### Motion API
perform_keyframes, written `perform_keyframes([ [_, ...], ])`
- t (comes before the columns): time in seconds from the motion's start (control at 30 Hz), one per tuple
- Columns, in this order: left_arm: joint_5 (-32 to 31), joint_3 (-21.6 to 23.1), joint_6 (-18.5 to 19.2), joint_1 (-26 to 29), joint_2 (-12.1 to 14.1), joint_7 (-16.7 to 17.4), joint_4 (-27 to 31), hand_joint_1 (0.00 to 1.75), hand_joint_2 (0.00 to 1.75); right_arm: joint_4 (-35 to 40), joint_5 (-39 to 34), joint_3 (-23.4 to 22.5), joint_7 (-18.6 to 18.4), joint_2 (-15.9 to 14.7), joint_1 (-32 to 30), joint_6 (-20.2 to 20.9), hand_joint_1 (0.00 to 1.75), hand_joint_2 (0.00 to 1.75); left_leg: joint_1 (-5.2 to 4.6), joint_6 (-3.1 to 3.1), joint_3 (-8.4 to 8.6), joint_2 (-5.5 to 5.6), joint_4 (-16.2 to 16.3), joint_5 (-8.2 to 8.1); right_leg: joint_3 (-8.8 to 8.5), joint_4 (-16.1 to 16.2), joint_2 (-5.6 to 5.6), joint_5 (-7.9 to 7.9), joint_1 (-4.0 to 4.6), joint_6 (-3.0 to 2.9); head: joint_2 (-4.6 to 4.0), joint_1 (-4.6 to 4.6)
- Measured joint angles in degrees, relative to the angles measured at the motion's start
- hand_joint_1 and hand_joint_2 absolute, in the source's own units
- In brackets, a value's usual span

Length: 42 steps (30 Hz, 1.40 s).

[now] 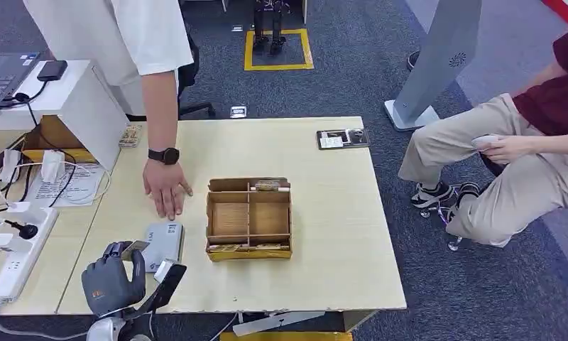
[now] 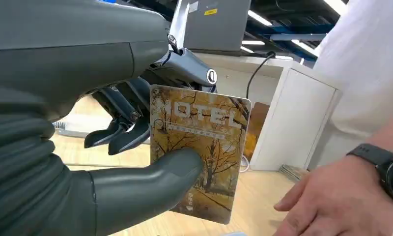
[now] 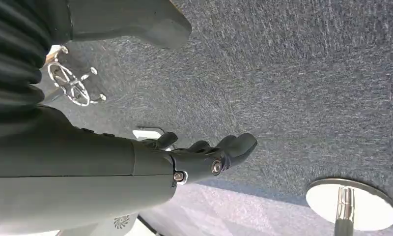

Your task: Pass the card to the sensor for recognition and then transmit it.

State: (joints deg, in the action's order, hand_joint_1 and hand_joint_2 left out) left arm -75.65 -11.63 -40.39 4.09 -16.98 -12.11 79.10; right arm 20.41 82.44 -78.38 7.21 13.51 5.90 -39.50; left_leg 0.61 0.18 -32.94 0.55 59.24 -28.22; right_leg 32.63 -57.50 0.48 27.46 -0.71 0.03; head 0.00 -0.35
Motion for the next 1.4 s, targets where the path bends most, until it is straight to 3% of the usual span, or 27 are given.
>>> perform_keyframes([
  [0.93, -1.2, 0.0, 0.9, 0.0, 0.0, 0.8, 0.0, 1.75, 1.75, 0.0, 0.2, 0.0, 0.0, 0.0, 0.0, 0.0, 0.0, 1.75, 0.0, 0.0, 0.02, 0.0, 0.0, 0.0, 0.03, 0.0, 0.0, 0.0, 0.0, 0.0, 0.0, -0.02],
  [1.03, -6.3, 0.5, 1.3, -2.5, 0.7, 8.0, -8.2, 1.75, 1.75, -0.5, 1.2, 0.6, 0.2, 0.0, 0.1, 0.0, 0.0, 1.75, 0.0, 0.01, 0.0, 0.03, 0.0, 0.01, 0.0, 0.0, -0.06, 0.0, -0.01, 0.0, 0.0, -0.02],
  [1.17, -7.0, 1.0, 0.6, -5.7, 0.9, 8.7, -14.1, 1.75, 1.75, -0.9, 1.4, 1.1, 0.2, 0.0, 0.3, 0.0, 0.0, 1.75, -0.03, 0.01, 0.1, 0.06, 0.0, 0.01, -0.12, 0.0, -0.09, 0.0, -0.03, 0.0, 0.0, -0.04],
  [1.4, -6.8, 1.1, 0.5, -6.1, 1.0, 8.9, -14.6, 1.75, 1.75, -0.9, 1.4, 1.2, 0.2, 0.0, 0.3, 0.0, 0.0, 1.75, -0.03, 0.01, 0.12, 0.06, 0.0, 0.01, -0.14, 0.0, -0.1, 0.0, -0.03, 0.0, 0.0, -0.04],
])
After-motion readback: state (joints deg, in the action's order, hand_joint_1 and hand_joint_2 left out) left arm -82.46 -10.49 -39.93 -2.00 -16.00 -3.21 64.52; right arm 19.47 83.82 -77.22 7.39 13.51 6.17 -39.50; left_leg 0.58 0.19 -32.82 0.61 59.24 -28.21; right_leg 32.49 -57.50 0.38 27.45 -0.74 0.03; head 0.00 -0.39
